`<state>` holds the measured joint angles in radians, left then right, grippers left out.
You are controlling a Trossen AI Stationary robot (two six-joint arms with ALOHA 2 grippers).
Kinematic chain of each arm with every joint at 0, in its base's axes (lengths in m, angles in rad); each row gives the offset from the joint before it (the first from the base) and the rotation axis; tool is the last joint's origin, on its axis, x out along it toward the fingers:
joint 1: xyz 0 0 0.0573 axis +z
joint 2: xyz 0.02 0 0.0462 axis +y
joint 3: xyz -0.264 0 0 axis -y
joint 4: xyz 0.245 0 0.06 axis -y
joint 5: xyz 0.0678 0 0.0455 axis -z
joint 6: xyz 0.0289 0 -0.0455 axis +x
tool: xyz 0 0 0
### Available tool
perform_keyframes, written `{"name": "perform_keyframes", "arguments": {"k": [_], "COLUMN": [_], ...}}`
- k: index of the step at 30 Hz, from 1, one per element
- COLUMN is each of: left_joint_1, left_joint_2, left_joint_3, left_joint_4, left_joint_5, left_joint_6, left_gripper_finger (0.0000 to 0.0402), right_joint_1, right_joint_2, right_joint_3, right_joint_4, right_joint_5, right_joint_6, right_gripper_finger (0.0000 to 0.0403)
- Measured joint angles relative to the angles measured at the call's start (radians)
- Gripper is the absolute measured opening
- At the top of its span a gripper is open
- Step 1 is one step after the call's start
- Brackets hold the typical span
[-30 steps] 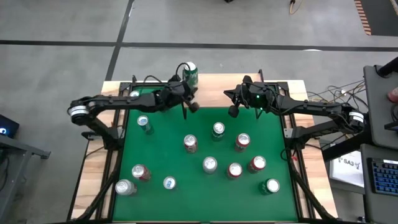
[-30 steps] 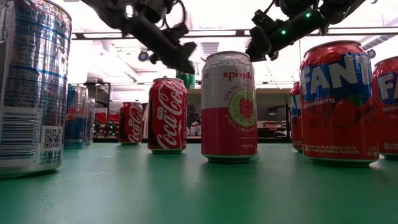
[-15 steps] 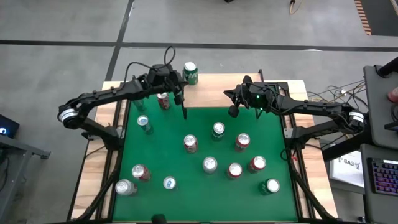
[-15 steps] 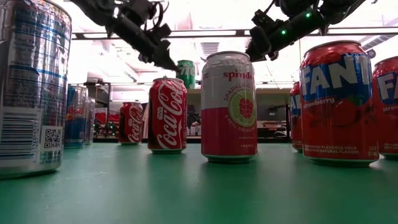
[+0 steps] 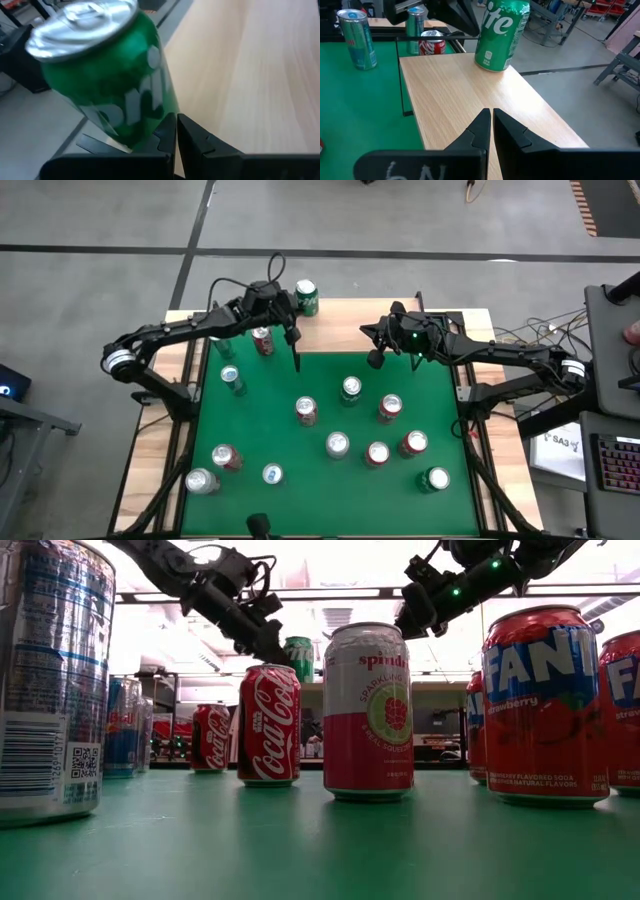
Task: Place canned beverage on shelf
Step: Put the middle green soda can on the shelf
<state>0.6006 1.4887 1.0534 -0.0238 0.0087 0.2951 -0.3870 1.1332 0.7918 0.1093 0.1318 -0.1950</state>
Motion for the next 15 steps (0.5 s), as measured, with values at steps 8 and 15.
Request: {"name": "perform_keyframes", "arguments": {"k": [8,15], "left_joint_1": [0.000,0.000], "left_joint_2": [0.000,0.000], "left_joint_3": [0.000,0.000], "left_joint_4": [0.033,0.049], "left_joint_5": [-0.001,-0.010], "left_joint_6": [-0.046,-0.101], "left_gripper_finger": [0.0000,0.0000], "right_joint_1": [0.000,0.000], "right_joint_2": [0.000,0.000], "right_joint_3": [0.000,0.000], "right_joint_4": [0.000,0.000], "right_joint_5": [0.000,0.000], "right_joint_6": [0.000,0.000], "right_gripper_finger": [0.0013,0.0013]}}
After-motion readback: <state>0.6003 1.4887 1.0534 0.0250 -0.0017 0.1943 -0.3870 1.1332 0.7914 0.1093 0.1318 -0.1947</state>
